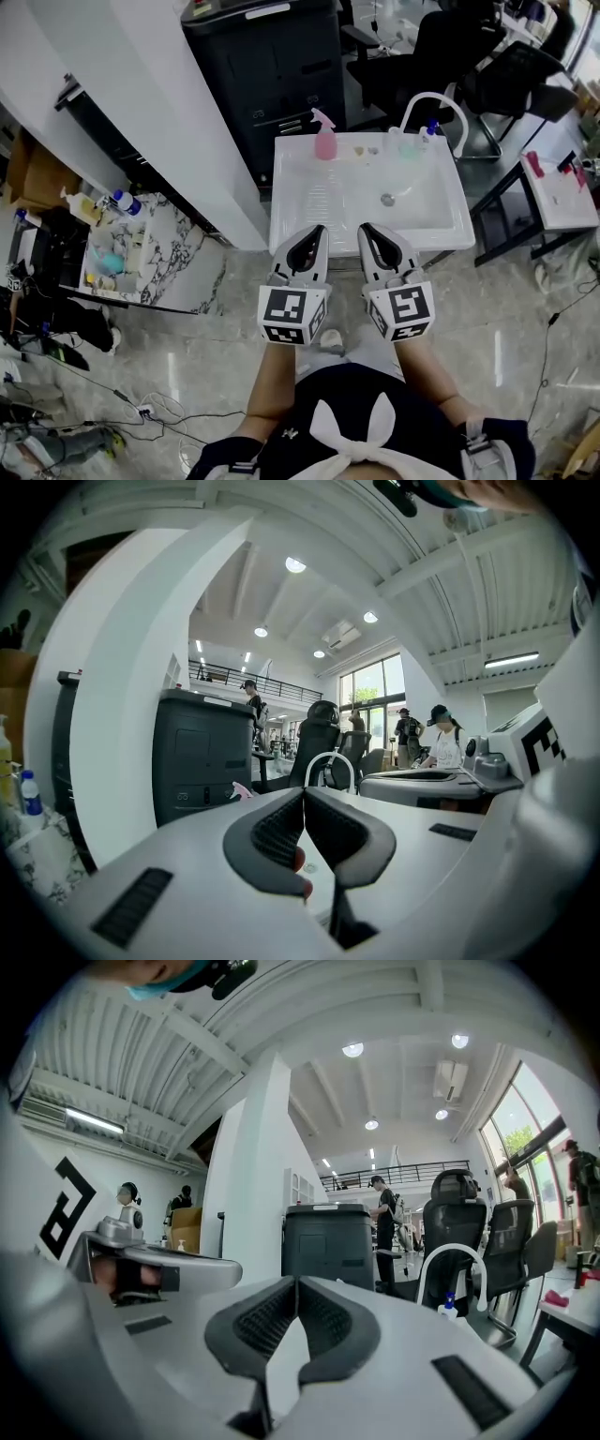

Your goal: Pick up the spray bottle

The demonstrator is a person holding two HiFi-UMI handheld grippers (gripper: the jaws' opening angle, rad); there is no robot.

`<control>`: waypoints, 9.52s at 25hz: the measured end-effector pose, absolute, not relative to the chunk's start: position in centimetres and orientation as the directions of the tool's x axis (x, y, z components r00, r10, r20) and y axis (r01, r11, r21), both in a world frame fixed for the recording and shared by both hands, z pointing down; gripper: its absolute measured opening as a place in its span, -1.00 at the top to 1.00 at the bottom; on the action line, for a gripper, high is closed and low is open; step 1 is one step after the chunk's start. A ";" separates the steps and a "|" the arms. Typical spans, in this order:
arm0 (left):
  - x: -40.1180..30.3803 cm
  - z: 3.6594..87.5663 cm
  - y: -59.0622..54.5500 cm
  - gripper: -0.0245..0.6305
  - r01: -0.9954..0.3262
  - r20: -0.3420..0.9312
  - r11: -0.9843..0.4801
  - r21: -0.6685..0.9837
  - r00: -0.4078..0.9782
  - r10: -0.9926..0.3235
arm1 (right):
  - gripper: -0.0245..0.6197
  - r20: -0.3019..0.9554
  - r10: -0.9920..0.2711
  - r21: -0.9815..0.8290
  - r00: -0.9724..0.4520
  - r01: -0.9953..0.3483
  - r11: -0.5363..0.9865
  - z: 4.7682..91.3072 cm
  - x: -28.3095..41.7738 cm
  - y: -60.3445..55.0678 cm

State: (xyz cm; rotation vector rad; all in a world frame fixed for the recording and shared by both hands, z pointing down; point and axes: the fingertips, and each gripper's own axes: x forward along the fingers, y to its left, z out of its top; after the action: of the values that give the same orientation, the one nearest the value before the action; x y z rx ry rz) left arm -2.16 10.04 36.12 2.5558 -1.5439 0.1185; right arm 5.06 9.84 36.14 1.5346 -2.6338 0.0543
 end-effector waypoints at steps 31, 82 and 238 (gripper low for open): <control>-8.3 35.0 -6.3 0.85 -0.905 0.133 -0.417 0.081 0.424 -0.896 | 0.20 0.052 -0.847 -0.013 -0.529 -0.849 0.529 34.2 1.4 -8.6; -9.7 40.1 -20.7 0.85 -0.912 0.205 -0.390 0.125 0.409 -0.889 | 0.11 0.228 -0.743 -0.068 -0.629 -0.772 0.632 42.6 -1.6 -26.5; -10.6 42.5 -19.5 0.85 -0.906 0.268 -0.407 0.114 0.422 -0.866 | 0.62 0.112 -0.671 0.105 -0.733 -0.663 0.741 36.3 -3.7 -23.2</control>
State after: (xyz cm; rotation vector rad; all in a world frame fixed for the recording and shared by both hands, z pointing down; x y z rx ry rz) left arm -10.62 -19.48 42.51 2.4365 -1.5503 0.2440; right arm -3.69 -23.24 36.31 1.0781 -2.7975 -0.0871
